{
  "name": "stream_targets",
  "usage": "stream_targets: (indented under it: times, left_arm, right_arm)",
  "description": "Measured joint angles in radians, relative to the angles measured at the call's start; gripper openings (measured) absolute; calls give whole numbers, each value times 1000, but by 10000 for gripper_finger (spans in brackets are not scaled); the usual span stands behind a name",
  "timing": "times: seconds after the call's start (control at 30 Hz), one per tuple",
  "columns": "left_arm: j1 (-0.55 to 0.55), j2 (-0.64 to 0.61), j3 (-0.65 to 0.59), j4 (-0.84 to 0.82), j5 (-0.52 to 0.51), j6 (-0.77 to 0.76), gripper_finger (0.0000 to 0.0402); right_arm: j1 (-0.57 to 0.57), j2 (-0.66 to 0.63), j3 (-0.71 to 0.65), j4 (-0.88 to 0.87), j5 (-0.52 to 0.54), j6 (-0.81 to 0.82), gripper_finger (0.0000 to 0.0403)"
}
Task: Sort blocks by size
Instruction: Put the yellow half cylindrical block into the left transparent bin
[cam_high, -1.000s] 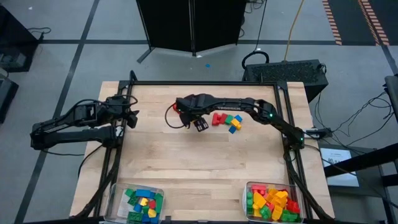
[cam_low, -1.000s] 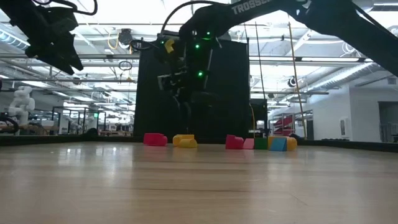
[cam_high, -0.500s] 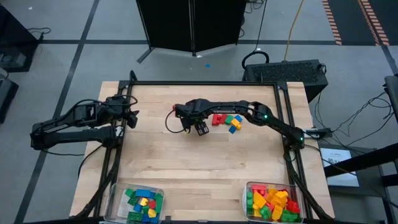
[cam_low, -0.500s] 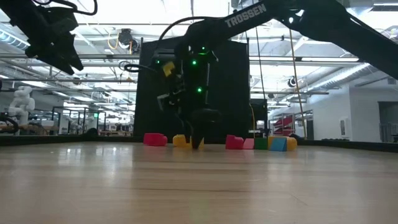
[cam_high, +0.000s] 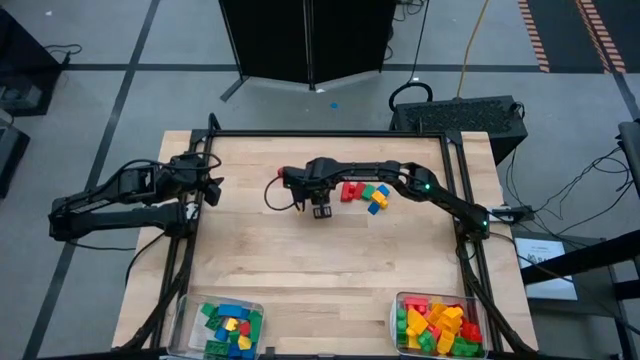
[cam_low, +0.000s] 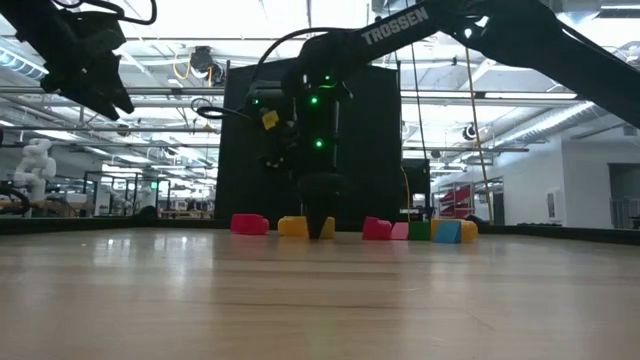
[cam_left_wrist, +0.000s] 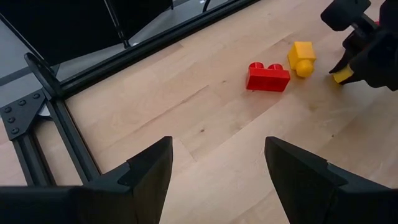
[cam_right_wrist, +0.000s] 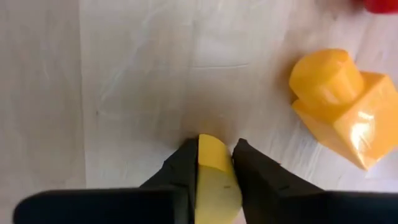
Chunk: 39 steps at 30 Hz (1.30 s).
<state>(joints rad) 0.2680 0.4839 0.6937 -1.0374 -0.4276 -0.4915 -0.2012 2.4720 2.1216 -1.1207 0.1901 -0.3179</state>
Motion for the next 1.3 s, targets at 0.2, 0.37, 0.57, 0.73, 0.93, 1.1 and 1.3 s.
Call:
stream_targets:
  times: [0.2, 0.37, 0.57, 0.73, 0.93, 1.1, 1.3]
  left_arm:
    - [0, 0, 0, 0, 0, 0, 255]
    - [0, 0, 0, 0, 0, 0, 255]
    - [0, 0, 0, -1, -1, 1, 255]
    - [-1, 0, 0, -1, 0, 1, 255]
    - [-1, 0, 0, -1, 2, 1, 255]
    - [-2, 0, 0, -2, 10, 1, 255]
    - [-1, 0, 0, -2, 15, 2, 255]
  right_arm:
    - [30, -13, 15, -8, -29, 97, 67]
    - [103, -24, 160, 1, -77, 211, 67]
    - [241, -72, 213, 290, -168, 339, 67]
    - [371, -75, 235, 676, -317, 362, 67]
    - [480, -20, 232, 929, -357, 276, 67]
    - [515, 68, 232, 1091, -408, 360, 67]
    - [533, 144, 231, 1160, -403, 514, 67]
